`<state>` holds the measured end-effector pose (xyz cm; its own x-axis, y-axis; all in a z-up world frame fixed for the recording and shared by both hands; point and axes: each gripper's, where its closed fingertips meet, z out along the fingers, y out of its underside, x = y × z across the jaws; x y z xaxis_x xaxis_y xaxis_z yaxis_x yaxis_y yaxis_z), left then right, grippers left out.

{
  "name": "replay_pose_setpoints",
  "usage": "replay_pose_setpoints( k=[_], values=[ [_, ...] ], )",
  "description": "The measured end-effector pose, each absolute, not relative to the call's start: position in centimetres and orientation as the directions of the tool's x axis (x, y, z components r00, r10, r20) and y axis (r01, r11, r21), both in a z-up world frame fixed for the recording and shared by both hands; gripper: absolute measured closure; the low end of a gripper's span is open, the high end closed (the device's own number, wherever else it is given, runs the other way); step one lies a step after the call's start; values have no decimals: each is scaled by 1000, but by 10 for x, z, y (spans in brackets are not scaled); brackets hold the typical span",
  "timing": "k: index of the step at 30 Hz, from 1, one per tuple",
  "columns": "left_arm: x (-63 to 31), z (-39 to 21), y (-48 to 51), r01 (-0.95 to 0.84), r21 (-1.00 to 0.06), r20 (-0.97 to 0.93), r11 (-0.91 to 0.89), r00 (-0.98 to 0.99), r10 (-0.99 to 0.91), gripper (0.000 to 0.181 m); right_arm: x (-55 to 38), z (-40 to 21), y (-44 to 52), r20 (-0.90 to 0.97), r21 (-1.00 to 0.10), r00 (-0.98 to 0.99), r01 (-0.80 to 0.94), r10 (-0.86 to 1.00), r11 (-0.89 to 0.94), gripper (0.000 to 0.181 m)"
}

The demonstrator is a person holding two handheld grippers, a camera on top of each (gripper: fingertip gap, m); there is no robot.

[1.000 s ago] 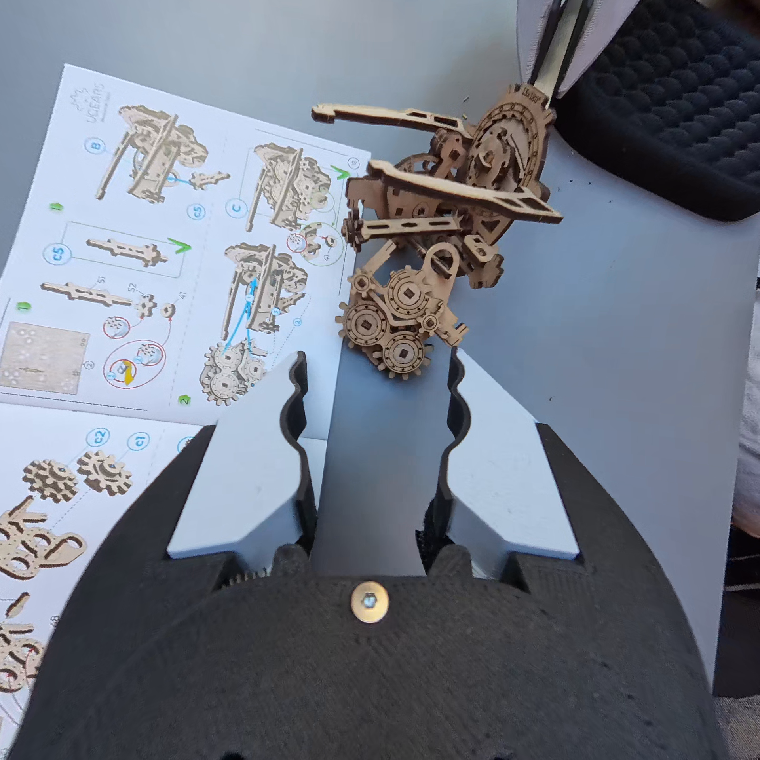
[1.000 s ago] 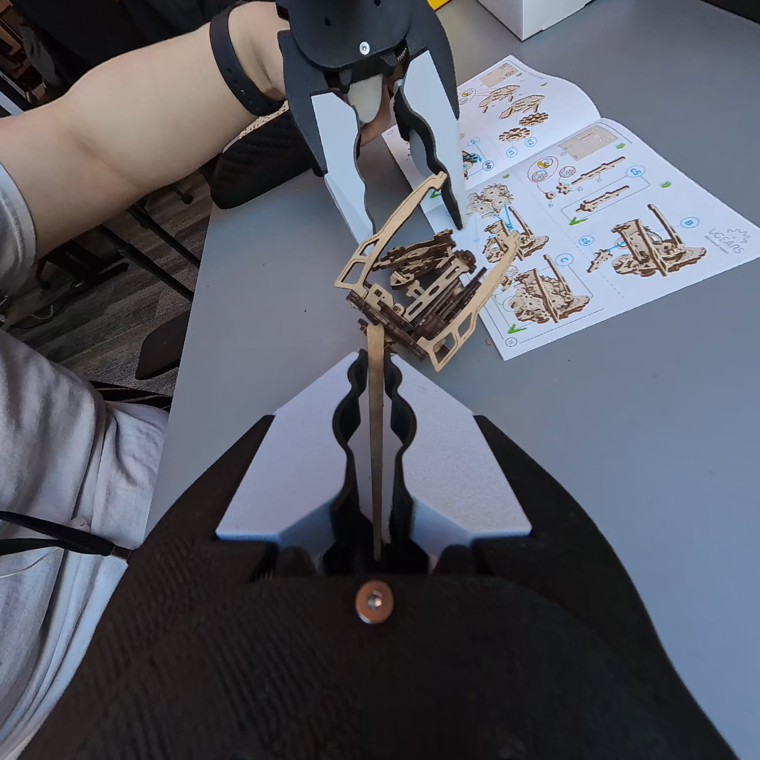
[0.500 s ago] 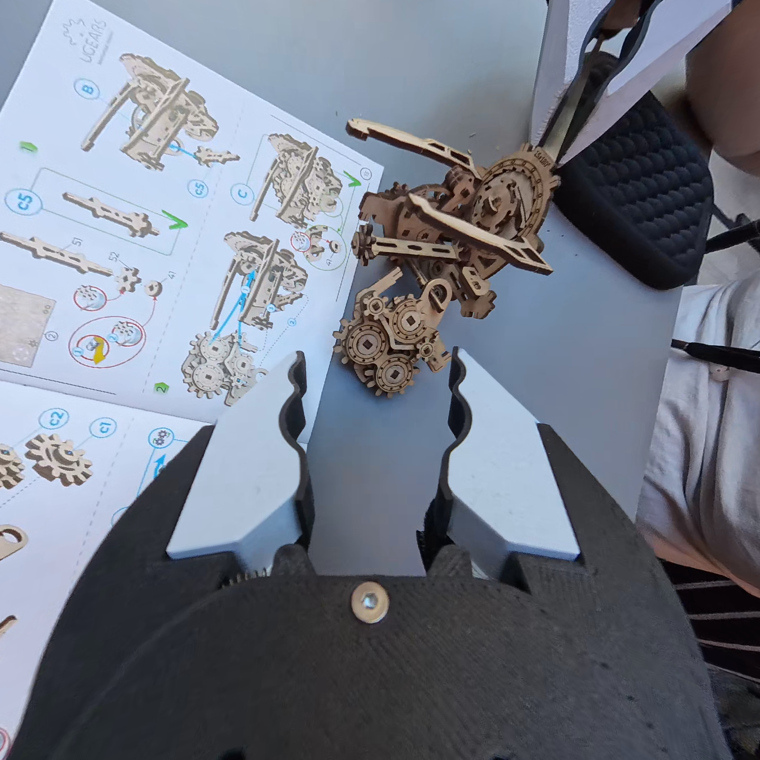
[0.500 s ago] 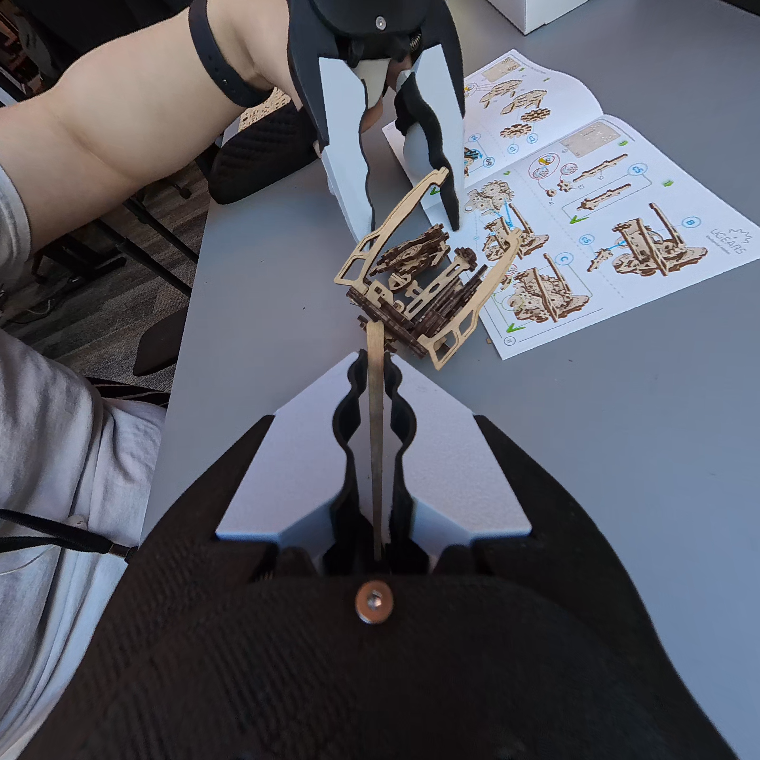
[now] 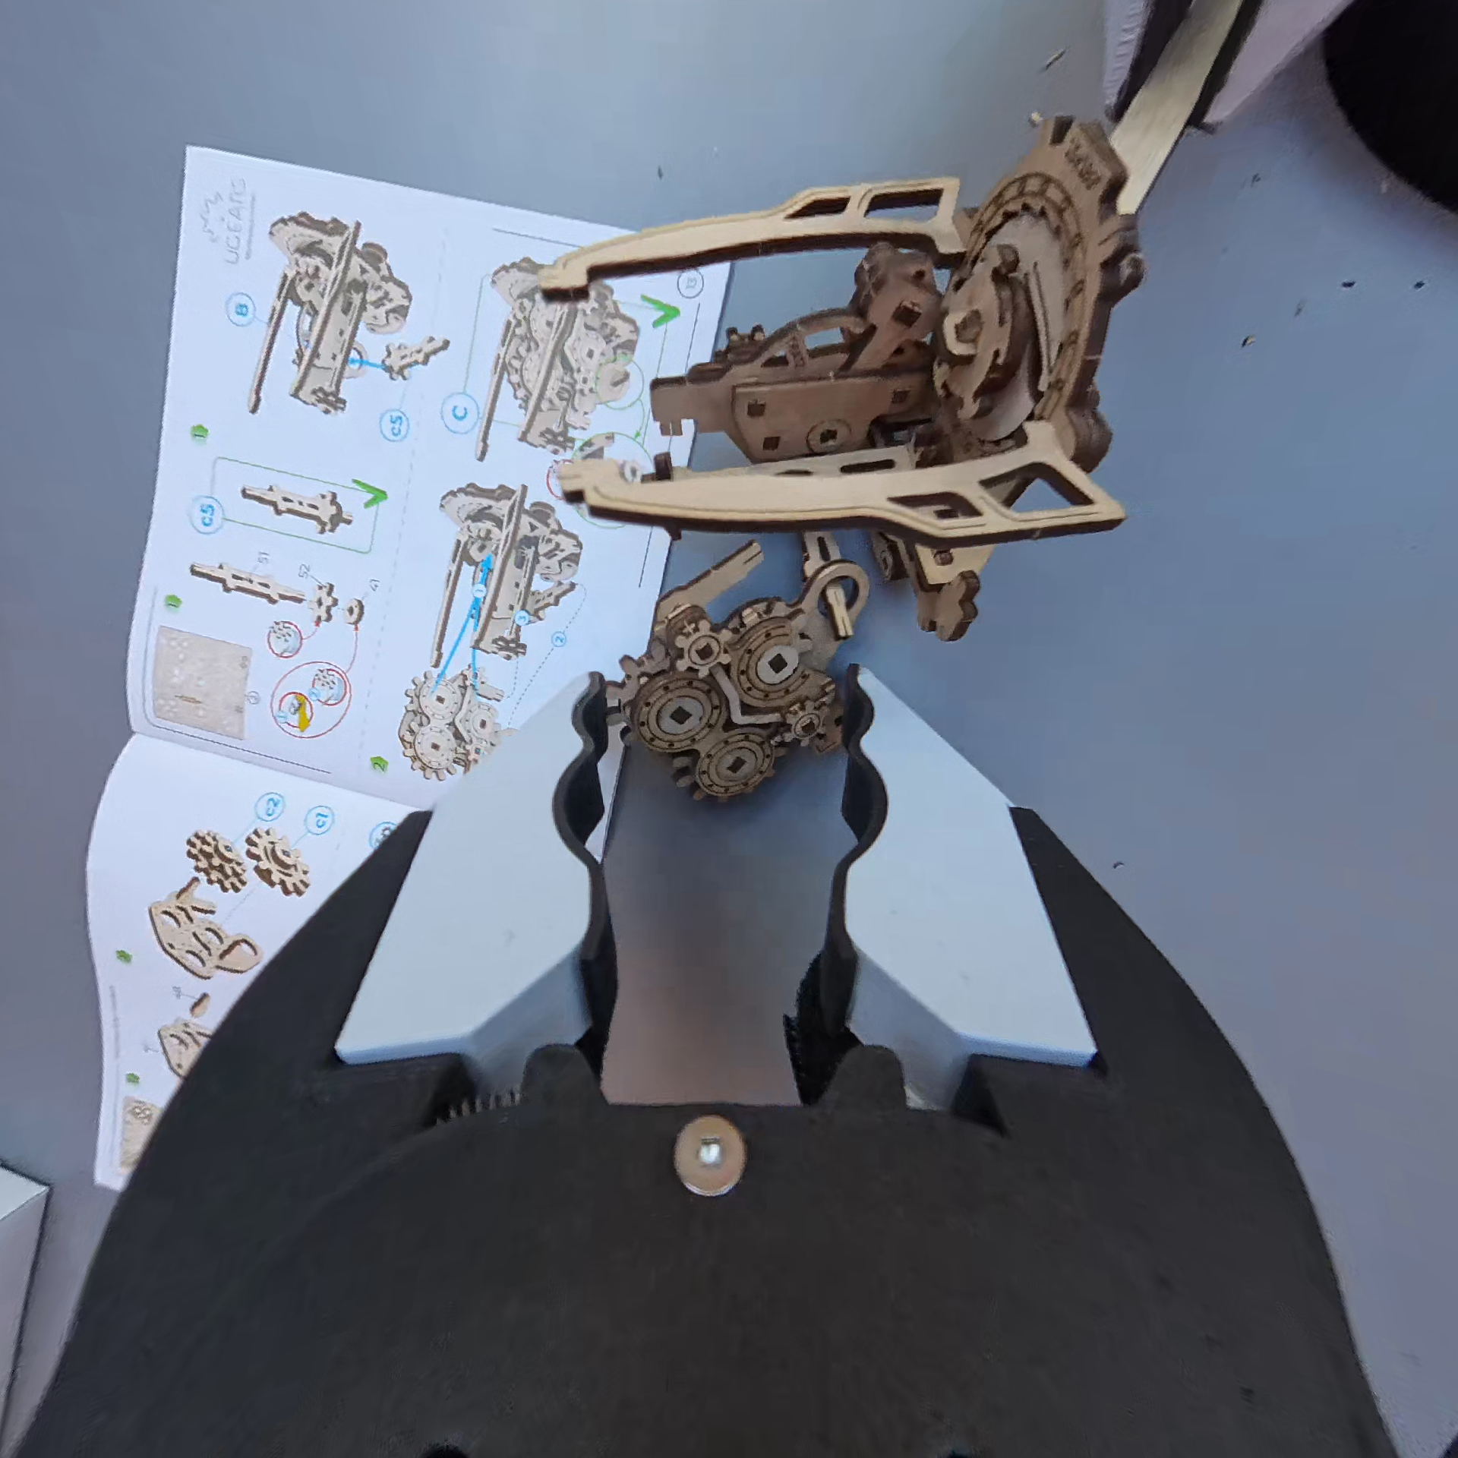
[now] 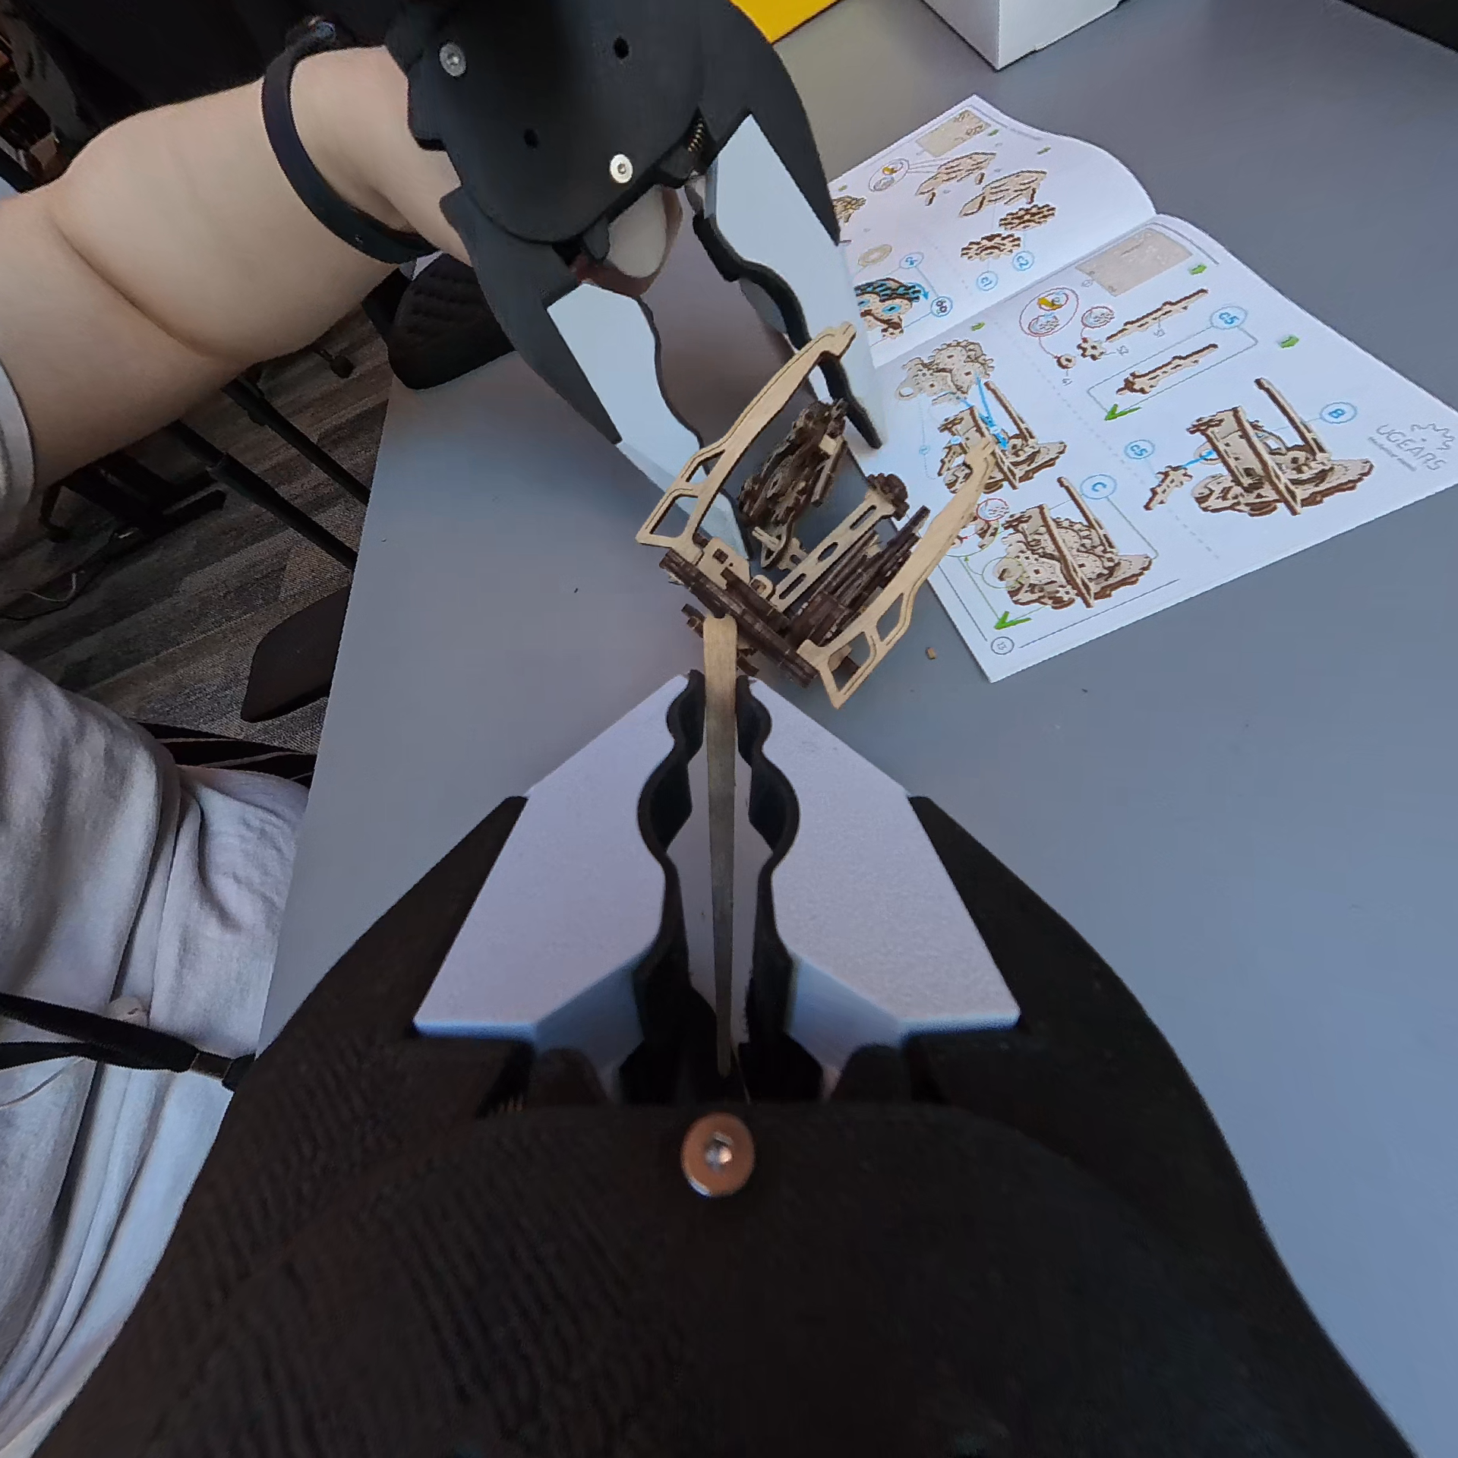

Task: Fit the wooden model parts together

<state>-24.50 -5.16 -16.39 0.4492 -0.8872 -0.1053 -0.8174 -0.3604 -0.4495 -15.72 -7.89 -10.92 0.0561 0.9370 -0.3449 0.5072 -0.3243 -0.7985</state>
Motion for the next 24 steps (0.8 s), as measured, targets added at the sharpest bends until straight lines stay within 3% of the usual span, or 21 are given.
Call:
replay_pose_setpoints(
  k=[6, 12, 24],
  values=[
    [-243, -158, -48, -875, -449, -308, -181, 342, -888, 122, -154, -109, -78, -342, -797, 62, 510, 938, -324, 176],
    [-240, -148, -39, -937, -345, -561, 55, 159, -812, 122, -150, -109, -70, -338, -794, 92, 506, 937, -336, 176],
    [-219, -140, -50, -887, -234, -742, 398, -101, -663, 122, -146, -117, -62, -328, -787, 108, 518, 938, -335, 176]
  ],
)
